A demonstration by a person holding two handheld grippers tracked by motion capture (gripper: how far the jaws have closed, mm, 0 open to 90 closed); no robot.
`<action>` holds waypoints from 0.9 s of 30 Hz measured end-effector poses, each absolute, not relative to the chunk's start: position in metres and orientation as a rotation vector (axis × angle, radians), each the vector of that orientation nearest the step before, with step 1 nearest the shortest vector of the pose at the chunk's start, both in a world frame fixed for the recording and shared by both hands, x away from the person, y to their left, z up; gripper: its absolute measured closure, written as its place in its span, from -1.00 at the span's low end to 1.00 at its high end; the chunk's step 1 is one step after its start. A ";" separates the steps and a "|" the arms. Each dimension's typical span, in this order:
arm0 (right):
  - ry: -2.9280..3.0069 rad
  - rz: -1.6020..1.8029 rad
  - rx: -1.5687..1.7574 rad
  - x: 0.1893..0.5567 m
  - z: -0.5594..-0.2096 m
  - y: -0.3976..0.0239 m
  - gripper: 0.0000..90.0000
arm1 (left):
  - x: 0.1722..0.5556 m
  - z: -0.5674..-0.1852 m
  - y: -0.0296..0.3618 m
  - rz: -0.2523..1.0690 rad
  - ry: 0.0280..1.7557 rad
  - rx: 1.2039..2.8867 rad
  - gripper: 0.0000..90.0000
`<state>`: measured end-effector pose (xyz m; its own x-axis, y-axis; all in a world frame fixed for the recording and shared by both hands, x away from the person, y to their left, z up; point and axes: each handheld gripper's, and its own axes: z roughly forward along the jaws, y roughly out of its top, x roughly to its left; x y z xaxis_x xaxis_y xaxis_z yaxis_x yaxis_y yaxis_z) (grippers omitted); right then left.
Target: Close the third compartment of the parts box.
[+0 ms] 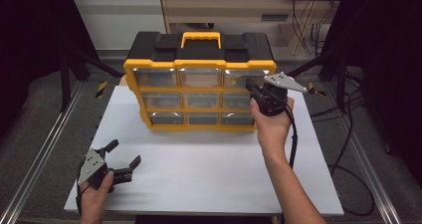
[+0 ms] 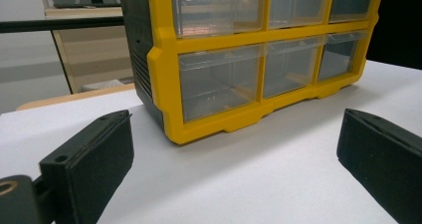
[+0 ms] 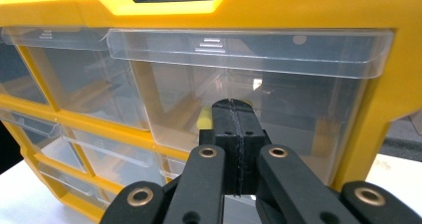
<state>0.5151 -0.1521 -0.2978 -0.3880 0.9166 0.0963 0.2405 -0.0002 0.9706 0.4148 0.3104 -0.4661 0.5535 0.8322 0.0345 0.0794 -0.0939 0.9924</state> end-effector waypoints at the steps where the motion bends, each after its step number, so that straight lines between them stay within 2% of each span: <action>1: 1.674 1.425 1.205 0.515 -0.298 -0.152 1.00 | 0.415 -0.466 0.310 0.760 0.803 1.553 -0.98; 27: 1.666 1.439 1.220 0.517 -0.298 -0.154 1.00 | 0.415 -0.466 0.309 0.758 0.798 1.558 -0.98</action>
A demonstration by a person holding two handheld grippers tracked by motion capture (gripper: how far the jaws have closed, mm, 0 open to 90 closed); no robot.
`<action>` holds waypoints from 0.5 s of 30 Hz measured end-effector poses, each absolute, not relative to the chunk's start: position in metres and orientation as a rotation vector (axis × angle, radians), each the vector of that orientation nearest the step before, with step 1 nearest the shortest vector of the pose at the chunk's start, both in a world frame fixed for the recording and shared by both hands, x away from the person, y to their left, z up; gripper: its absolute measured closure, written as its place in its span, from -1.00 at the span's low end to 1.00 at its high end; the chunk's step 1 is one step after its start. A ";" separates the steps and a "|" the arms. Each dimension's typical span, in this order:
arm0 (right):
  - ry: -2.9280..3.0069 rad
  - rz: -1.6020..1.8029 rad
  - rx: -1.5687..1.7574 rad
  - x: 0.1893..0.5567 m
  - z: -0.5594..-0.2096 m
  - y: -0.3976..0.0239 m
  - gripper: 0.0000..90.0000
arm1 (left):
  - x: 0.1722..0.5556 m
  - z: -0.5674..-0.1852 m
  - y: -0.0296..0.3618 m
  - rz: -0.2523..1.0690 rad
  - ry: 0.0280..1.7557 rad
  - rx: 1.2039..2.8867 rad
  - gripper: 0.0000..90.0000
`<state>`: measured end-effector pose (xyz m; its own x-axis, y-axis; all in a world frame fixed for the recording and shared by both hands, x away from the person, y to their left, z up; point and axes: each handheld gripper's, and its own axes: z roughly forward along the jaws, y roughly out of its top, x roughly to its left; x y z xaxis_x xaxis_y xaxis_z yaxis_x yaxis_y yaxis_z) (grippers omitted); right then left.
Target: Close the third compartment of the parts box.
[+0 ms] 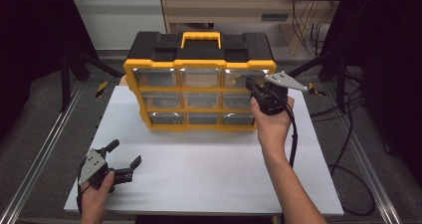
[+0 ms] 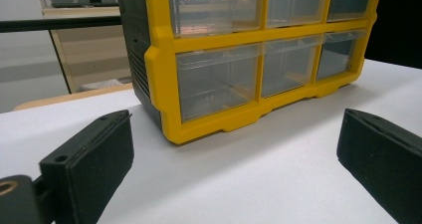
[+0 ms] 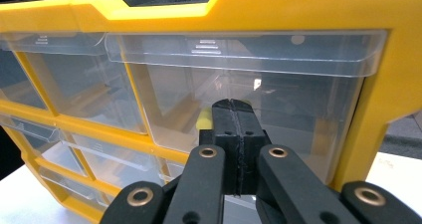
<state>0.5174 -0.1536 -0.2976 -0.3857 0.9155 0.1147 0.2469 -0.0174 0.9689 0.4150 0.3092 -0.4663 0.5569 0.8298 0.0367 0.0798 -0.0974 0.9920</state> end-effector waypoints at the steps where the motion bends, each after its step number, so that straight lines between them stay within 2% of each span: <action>1: 1.665 1.441 1.221 0.517 -0.298 -0.154 1.00 | 0.415 -0.466 0.309 0.759 0.799 1.557 -0.98; 15: 1.656 1.448 1.232 0.520 -0.298 -0.154 1.00 | 0.415 -0.466 0.309 0.760 0.798 1.557 -0.98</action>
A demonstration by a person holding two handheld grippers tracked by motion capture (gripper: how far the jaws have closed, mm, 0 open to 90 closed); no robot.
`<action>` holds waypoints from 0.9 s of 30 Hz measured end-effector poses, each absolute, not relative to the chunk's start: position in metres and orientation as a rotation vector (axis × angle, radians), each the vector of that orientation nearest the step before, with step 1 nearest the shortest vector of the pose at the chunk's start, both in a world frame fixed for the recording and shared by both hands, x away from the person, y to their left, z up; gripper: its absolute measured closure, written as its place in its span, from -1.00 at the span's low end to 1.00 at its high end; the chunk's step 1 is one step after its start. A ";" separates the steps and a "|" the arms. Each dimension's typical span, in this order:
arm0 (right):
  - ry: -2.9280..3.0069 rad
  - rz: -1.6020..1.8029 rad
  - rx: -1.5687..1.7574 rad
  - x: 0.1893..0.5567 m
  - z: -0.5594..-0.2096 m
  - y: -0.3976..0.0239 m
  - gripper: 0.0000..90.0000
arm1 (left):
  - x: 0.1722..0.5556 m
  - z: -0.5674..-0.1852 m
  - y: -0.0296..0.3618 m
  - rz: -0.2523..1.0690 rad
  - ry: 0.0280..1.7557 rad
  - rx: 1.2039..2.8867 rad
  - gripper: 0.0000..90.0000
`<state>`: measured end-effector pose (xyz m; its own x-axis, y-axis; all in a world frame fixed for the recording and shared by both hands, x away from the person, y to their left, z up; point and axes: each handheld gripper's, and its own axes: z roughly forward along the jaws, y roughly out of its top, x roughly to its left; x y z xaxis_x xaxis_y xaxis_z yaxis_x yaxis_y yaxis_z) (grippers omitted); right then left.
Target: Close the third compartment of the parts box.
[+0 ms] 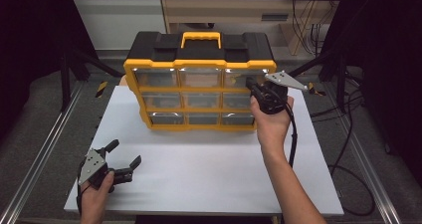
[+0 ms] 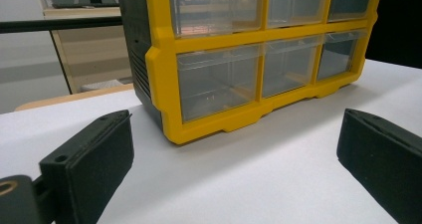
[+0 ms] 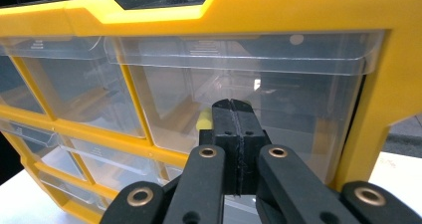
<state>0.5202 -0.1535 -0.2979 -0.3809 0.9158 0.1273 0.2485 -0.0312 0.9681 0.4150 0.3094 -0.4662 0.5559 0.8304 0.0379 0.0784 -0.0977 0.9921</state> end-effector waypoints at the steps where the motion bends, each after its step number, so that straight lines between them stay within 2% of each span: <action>1: 1.656 1.447 1.232 0.520 -0.298 -0.154 1.00 | 0.415 -0.466 0.309 0.761 0.798 1.558 -0.98; 27: 1.634 1.450 1.249 0.524 -0.297 -0.155 1.00 | 0.415 -0.466 0.311 0.761 0.800 1.554 -0.98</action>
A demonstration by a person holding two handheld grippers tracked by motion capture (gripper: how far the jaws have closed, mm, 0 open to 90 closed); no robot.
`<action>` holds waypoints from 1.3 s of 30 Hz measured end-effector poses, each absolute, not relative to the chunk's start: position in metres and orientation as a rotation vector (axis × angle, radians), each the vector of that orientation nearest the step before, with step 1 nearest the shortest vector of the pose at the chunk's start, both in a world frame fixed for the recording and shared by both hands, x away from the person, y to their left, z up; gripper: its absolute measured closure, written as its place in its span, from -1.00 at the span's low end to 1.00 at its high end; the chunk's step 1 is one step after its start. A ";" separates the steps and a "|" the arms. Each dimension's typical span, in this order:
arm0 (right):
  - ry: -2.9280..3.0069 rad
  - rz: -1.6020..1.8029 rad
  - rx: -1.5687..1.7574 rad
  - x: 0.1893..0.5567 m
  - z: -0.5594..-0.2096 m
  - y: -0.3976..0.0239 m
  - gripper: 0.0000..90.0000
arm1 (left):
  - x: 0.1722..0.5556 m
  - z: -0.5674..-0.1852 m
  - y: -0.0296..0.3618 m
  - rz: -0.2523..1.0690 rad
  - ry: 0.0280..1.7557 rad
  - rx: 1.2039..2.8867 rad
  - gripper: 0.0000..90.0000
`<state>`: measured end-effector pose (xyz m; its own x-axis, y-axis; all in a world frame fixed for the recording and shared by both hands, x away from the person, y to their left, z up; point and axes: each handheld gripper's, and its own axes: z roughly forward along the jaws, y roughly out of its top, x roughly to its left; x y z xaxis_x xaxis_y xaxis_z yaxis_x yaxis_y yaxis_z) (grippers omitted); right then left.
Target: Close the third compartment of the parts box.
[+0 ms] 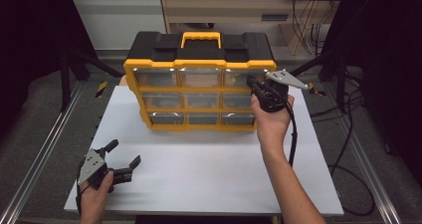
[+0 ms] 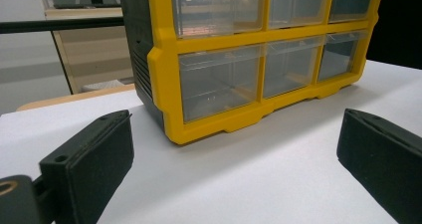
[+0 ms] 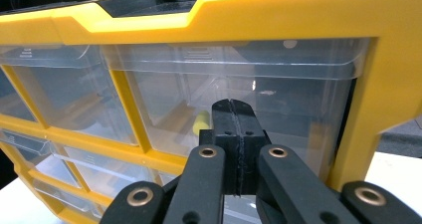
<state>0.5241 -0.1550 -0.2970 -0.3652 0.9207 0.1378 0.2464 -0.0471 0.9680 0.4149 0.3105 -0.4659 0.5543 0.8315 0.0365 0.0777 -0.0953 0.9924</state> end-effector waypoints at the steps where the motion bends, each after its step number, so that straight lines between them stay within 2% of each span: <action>1: 1.634 1.449 1.248 0.524 -0.297 -0.155 1.00 | 0.415 -0.466 0.311 0.761 0.801 1.553 -0.98; 39: 1.649 1.446 1.205 0.517 -0.296 -0.153 1.00 | 0.416 -0.466 0.309 0.759 0.794 1.559 -0.98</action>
